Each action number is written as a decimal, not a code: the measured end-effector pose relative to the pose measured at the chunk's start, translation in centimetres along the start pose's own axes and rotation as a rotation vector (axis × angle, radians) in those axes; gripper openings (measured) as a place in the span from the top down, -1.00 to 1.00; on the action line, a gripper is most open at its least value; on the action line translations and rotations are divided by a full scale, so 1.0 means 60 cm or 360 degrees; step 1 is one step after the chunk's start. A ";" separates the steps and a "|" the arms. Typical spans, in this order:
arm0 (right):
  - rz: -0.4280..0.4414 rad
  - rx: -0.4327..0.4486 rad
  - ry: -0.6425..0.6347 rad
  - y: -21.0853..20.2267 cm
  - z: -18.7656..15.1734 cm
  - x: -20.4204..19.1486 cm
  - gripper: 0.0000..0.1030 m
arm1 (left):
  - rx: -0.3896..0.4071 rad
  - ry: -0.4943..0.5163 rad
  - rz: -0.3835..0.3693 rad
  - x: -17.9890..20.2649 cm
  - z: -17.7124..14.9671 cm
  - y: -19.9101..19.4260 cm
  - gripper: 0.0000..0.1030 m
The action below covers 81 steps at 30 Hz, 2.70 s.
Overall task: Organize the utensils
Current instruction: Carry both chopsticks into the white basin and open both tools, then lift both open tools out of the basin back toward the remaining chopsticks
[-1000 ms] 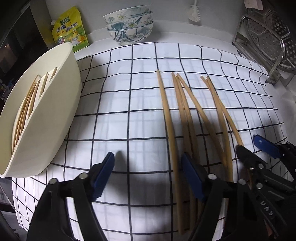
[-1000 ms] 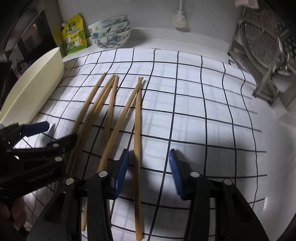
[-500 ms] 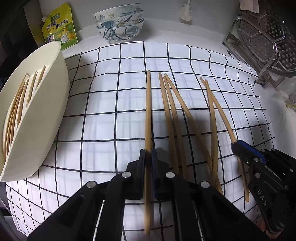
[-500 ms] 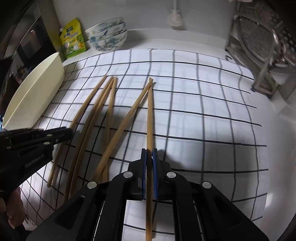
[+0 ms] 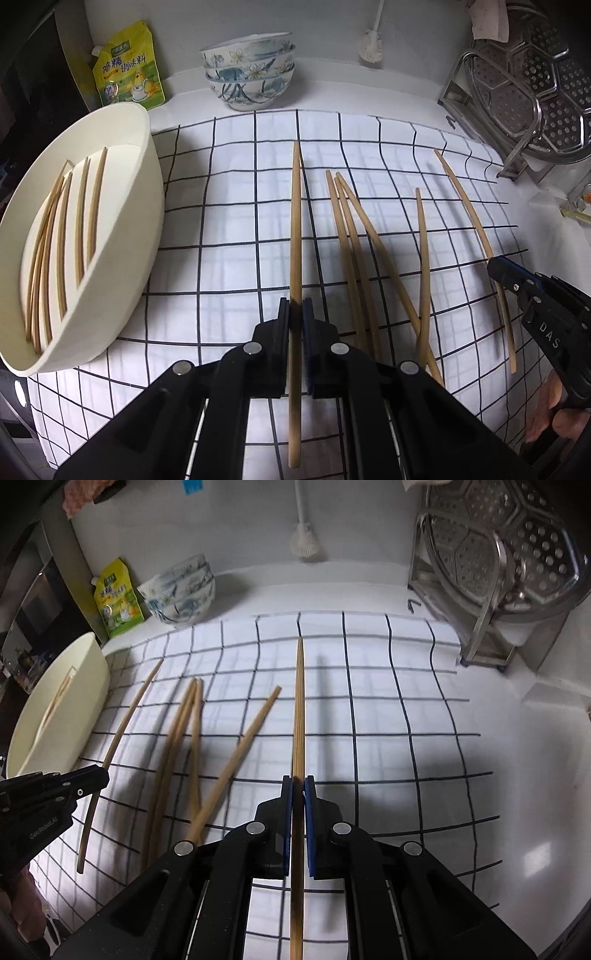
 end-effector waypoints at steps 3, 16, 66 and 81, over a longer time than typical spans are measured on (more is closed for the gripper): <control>0.0020 0.0013 -0.0009 -0.019 0.004 -0.015 0.88 | 0.0033 -0.0007 -0.0031 -0.007 0.004 -0.021 0.86; 0.0229 0.0122 -0.0168 -0.072 0.053 -0.183 0.88 | 0.0264 -0.0103 0.0009 -0.120 0.024 -0.147 0.85; 0.0457 -0.0216 -0.0301 0.080 0.027 -0.560 0.64 | 0.0092 -0.0435 0.0212 -0.465 -0.059 -0.089 0.08; 0.0468 -0.0173 -0.0325 0.023 0.023 -0.518 0.64 | 0.0130 -0.0459 0.0238 -0.430 -0.066 -0.133 0.01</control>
Point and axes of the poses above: each gripper's, at about its wrist camera, not at the fingertips, and y roughly the way its jaws point, x to its right, z to its top, the point moved 2 cm from there along y, roughly the way its jaws point, and after that the axes turned 12 degrees about y, right-handed, at the moved point
